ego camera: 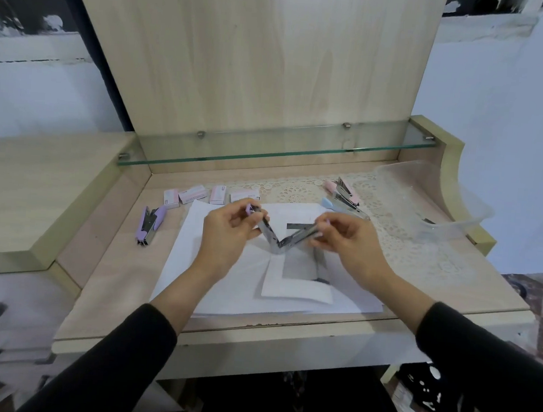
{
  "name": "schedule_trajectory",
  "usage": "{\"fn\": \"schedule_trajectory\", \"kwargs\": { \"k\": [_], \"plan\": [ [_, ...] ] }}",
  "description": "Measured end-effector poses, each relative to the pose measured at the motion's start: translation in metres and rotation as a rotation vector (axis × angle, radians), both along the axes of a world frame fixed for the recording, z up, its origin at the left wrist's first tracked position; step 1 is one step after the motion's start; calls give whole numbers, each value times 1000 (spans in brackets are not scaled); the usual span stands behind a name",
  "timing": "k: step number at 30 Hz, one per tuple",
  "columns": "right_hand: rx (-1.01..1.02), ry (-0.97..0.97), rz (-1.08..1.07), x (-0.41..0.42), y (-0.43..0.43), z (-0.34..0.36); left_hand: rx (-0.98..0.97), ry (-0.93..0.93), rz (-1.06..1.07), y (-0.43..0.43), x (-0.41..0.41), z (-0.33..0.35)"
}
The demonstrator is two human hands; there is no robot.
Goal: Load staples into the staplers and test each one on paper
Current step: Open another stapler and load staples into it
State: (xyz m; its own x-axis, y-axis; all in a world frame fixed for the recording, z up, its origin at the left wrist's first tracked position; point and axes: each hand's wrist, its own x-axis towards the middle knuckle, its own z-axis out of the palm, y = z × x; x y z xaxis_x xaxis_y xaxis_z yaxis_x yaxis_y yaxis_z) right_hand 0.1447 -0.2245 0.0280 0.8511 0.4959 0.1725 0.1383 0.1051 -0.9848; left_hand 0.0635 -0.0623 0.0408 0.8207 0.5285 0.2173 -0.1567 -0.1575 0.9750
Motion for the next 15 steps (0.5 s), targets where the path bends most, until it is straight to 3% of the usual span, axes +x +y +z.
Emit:
{"fn": "schedule_trajectory", "kwargs": {
  "k": [3,9,15],
  "plan": [
    [20,70,28,-2,-2,-3,67,14,-62,1,-2,-1],
    [-29,46,50,2,-2,7,-69,30,-96,5,3,-2],
    [-377,-100,-1,17,-23,2,-68,108,-72,14,5,-1]
  ]
}}
